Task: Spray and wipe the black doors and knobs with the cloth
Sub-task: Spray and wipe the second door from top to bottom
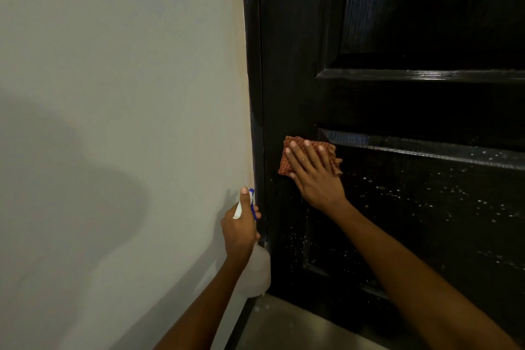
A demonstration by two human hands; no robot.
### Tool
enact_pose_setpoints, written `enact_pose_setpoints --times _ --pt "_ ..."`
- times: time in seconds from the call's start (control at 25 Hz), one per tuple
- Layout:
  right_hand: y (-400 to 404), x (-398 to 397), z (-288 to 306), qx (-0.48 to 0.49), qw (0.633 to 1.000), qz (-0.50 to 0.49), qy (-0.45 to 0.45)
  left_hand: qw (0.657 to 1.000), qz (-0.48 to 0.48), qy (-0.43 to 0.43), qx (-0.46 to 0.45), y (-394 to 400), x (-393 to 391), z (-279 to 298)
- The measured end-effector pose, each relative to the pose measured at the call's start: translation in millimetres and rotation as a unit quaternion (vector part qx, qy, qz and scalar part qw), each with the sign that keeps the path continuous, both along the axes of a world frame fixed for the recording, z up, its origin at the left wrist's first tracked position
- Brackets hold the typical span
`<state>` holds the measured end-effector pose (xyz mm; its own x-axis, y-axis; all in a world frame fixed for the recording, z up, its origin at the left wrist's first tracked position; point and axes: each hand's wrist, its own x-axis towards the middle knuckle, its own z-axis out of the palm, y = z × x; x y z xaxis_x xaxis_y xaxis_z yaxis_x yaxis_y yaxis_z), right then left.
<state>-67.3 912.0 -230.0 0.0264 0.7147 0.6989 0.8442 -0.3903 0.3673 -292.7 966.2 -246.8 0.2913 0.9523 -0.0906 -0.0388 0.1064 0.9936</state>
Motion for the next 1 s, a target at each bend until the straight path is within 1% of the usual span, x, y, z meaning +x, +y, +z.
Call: enact_pose_setpoints --times 0.08,0.16,0.24,0.32,0.44,0.52,0.6,0.64,0.72,0.8,0.88,0.96,1.0 --pt "30 -17 -12 0.013 0.999 -0.008 0.036 1.000 0.008 0.010 -0.012 2 -1 -6" --pt "51 -28 -26 -0.015 1.000 -0.005 0.023 0.999 0.018 0.023 -0.012 2 -3 -19" --pt "60 -33 -59 -0.100 0.995 -0.006 -0.023 0.999 0.017 0.034 -0.008 3 -5 -38" --pt "53 -36 -100 -0.189 0.981 -0.031 -0.031 0.999 0.008 0.048 -0.015 4 -9 -58" --pt "26 -37 -149 -0.298 0.953 -0.038 0.034 0.998 0.004 0.055 -0.001 3 -16 -82" --pt "8 -31 -162 -0.330 0.941 -0.038 0.069 0.998 0.001 0.054 -0.014 0 -18 -88" --pt "6 -23 -159 -0.316 0.945 -0.020 0.087 0.998 -0.007 0.052 -0.030 1 -19 -85" --pt "12 -20 -153 -0.291 0.953 -0.007 0.083 0.999 -0.014 0.043 -0.027 3 -18 -81" --pt "30 -19 -125 -0.221 0.974 -0.002 0.044 0.999 -0.021 0.022 -0.011 8 -17 -66" --pt "54 -18 -67 -0.148 0.989 0.025 0.008 1.000 -0.018 0.010 0.009 7 -15 -48" --pt "70 -22 0 -0.083 0.995 0.036 -0.032 1.000 -0.021 -0.003 0.014 6 -14 -31" --pt "78 -23 56 -0.022 0.998 0.033 -0.040 0.999 -0.032 -0.010 0.007 9 -13 -18" --pt "80 -24 73 0.001 0.999 0.029 -0.032 0.999 -0.039 -0.010 0.002 12 -13 -12"
